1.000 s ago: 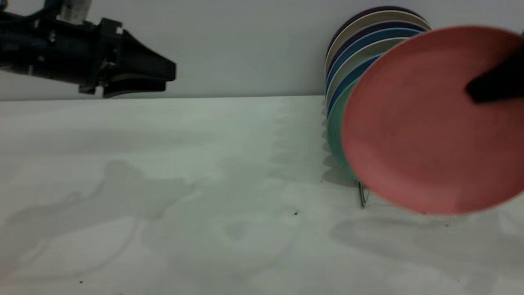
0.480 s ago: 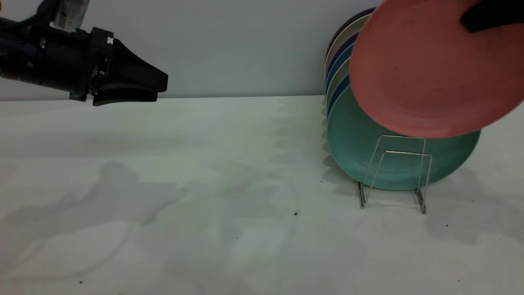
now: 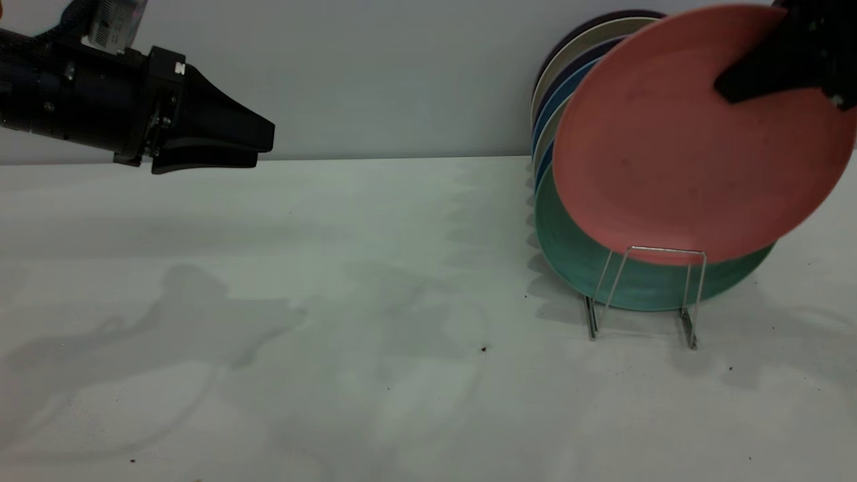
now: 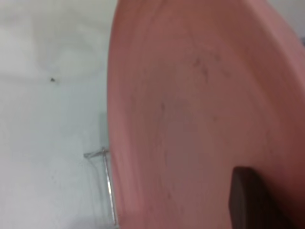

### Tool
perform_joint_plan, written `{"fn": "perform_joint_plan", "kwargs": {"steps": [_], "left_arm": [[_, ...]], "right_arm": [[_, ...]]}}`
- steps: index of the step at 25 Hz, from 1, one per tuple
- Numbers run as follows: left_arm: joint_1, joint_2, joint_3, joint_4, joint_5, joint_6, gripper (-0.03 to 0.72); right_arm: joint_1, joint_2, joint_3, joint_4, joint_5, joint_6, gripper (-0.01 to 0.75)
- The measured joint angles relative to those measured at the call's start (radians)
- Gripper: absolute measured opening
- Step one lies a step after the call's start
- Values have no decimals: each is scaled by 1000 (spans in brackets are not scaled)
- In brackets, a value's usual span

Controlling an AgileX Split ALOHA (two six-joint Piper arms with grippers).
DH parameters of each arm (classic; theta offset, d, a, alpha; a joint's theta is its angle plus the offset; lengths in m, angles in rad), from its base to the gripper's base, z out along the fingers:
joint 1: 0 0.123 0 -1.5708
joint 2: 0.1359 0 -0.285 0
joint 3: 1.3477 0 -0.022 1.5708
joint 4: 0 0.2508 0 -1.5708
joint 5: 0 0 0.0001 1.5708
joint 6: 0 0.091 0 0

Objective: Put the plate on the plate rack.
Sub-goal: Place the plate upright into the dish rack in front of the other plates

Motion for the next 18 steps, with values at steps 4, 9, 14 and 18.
{"fn": "perform_joint_plan", "kwargs": {"steps": [4,9,14,18], "left_arm": [[0,0,0,0,-11,0,369],[0,0,0,0,-17,0,369],[0,0,0,0,-23,0,369],[0,0,0,0,-23,0,369]], "right_arm": [[5,24,0,12,-5,0,129],[5,29,0,27,2,0,129],[5,29,-2,39,35,0,150],[5,45,-8,41,111,2,178]]}}
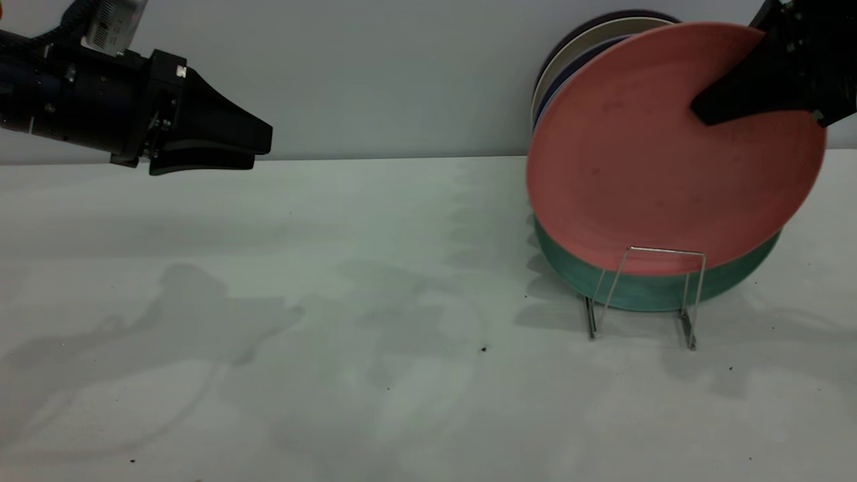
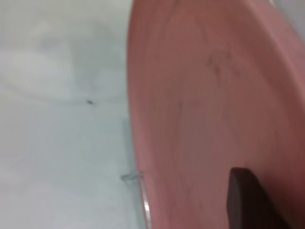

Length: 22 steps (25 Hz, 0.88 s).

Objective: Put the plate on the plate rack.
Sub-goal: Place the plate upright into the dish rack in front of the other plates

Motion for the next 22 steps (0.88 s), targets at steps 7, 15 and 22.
{"fn": "perform_joint_plan", "kwargs": {"steps": [7,15,22], "left_arm": [[0,0,0,0,0,0,369],[0,0,0,0,0,-1,370],[0,0,0,0,-7,-19,370]], "right_arm": [[0,43,-2,0,41,1,194],[0,43,-2,0,38,94,293],[0,41,-2,-3,31,230,354]]}}
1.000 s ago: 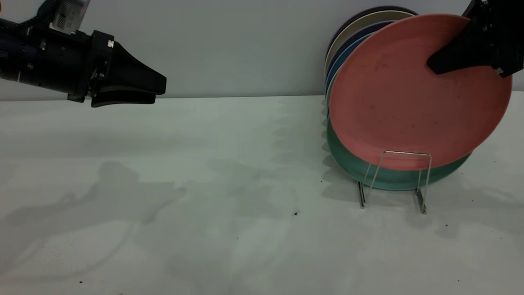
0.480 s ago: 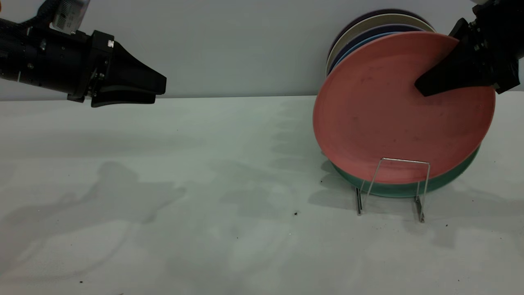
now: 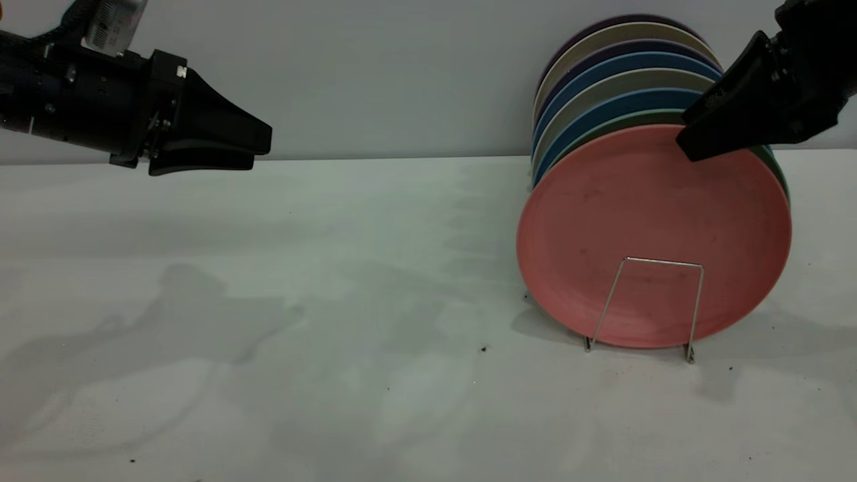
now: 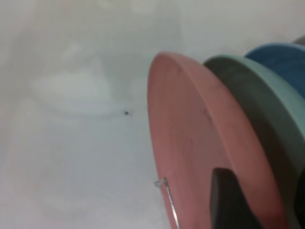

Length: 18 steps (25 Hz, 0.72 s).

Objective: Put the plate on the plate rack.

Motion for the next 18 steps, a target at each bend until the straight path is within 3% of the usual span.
{"fn": "perform_joint_plan", "kwargs": {"steps": [4,8,11,13,15,18], "left_arm": [[5,-7,0,23,-60,-72,370],[30,-46,-31,193,-124,-247,370],[44,-87,-90,451,-103,-506,370],[45,-123,-135,700,-60,-719,370],[45,-158,-173,951,5,-964,370],[46,-226,-189,1266,101,-1193,370]], "right_arm": [[-1,-39,0,-22,-13,252,354],[-43,-126,0,-73,-24,658,354],[-89,-175,0,-139,55,958,354],[-110,-186,0,-213,120,1103,354],[-120,-187,0,-310,176,1200,354],[-120,-198,0,-449,251,1291,356]]}}
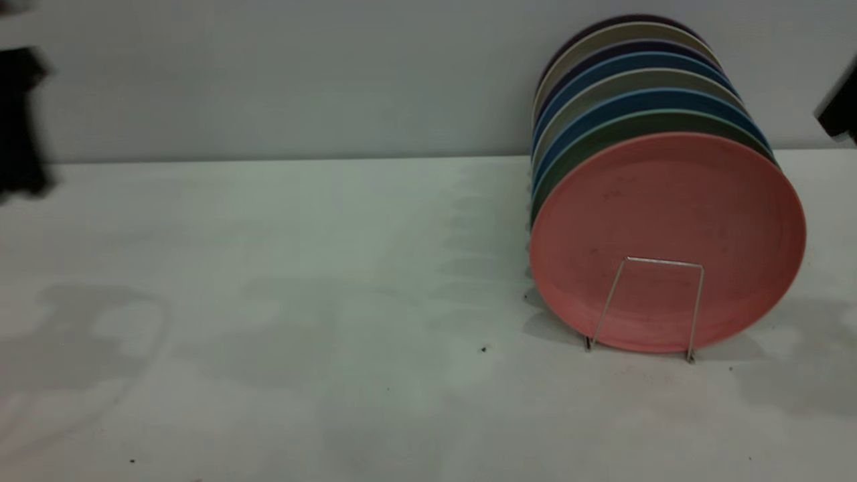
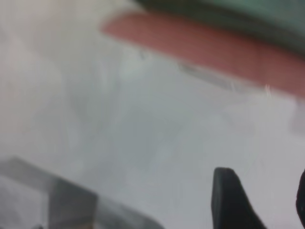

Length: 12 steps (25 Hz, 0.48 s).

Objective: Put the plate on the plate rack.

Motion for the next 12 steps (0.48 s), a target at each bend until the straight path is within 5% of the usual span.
{"fn": "perform_joint_plan", "kwargs": {"steps": [6,12], "left_arm": [[1,-287,45,80,64,-67,370],[1,-601,183,78,105,-87,370]], "right_arm": [[0,-159,1,-254,80,134,356],[0,-402,26,-304,149,193,357]]}}
